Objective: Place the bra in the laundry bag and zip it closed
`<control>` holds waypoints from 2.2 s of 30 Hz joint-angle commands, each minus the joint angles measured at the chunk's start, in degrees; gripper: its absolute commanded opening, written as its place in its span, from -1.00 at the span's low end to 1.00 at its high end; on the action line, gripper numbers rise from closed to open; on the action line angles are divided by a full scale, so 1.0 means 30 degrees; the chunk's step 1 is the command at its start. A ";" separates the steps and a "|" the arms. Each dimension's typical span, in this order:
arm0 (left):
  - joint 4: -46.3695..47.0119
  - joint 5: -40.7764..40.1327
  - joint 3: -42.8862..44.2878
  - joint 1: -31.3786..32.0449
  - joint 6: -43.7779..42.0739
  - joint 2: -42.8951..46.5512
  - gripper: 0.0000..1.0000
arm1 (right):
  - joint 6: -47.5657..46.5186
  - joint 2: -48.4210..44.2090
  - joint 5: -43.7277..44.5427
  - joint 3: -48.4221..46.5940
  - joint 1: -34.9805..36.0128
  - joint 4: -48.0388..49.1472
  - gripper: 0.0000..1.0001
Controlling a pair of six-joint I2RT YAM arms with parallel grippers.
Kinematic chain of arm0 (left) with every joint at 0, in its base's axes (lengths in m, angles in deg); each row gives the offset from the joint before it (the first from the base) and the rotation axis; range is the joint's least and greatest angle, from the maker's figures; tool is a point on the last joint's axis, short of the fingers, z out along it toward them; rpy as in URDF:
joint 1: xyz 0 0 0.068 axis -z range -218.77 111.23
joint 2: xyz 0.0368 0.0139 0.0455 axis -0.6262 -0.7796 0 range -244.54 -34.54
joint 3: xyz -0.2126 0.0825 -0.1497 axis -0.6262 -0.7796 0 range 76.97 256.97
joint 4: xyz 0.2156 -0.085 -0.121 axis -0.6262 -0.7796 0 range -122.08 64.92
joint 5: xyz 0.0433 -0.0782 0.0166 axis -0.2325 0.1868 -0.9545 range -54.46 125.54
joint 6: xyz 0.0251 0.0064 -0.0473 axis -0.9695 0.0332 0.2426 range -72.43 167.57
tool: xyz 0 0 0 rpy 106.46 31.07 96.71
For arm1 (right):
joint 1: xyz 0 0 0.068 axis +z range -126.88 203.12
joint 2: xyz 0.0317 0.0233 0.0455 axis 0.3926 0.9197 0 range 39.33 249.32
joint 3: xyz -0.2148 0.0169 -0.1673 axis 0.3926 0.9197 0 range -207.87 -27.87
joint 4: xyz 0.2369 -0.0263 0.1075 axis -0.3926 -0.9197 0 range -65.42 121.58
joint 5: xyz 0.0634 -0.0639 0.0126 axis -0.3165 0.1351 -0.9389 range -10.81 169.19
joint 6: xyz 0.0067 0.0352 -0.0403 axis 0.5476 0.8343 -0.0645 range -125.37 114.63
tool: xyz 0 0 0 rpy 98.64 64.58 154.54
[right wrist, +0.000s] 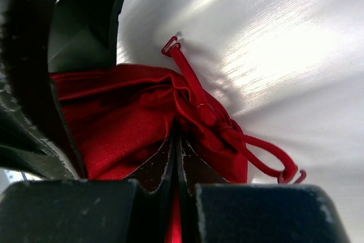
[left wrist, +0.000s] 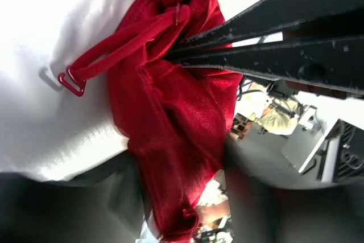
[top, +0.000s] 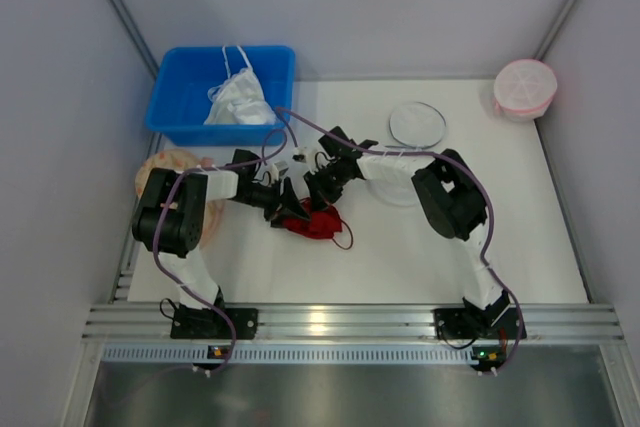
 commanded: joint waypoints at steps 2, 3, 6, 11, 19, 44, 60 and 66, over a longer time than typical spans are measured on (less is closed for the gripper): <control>0.1990 0.0223 -0.0063 0.0191 0.0953 0.0202 -0.38 | -0.0615 0.0371 0.0643 -0.0731 0.0459 0.0002 -1.00; 0.2108 0.0224 -0.0179 0.0191 0.1071 0.0202 -0.54 | -0.0848 0.0138 0.0672 -0.0905 0.0488 -0.0202 -0.99; 0.2197 0.0341 -0.0035 0.0191 0.1102 0.0289 -0.98 | -0.1171 -0.0565 0.0964 -0.1463 0.0109 -0.0787 -0.82; 0.2168 0.0868 0.0492 -0.0306 0.0547 0.0758 -1.00 | -0.2371 -0.3552 0.0966 -0.1756 -0.1675 -0.2163 -0.18; 0.0791 0.0517 0.4532 -0.0688 -0.2293 0.0964 -1.00 | -0.9457 -0.5080 0.2574 -0.4303 -0.5984 -0.8285 0.26; 0.0820 0.0458 1.3061 -0.2476 -0.3058 -0.0823 -1.00 | -1.9207 -0.5864 0.4562 0.0813 -0.5520 -1.2510 -1.00; 0.0791 0.1044 1.1304 -0.2271 -0.3879 0.0260 -1.00 | -2.3678 -1.2082 0.9291 0.4441 -0.9208 -0.9192 0.27; 0.0791 0.0929 1.1333 -0.2270 -0.3849 0.0172 -1.00 | -1.9666 -1.1089 0.7674 0.1765 -0.9794 -0.9523 0.51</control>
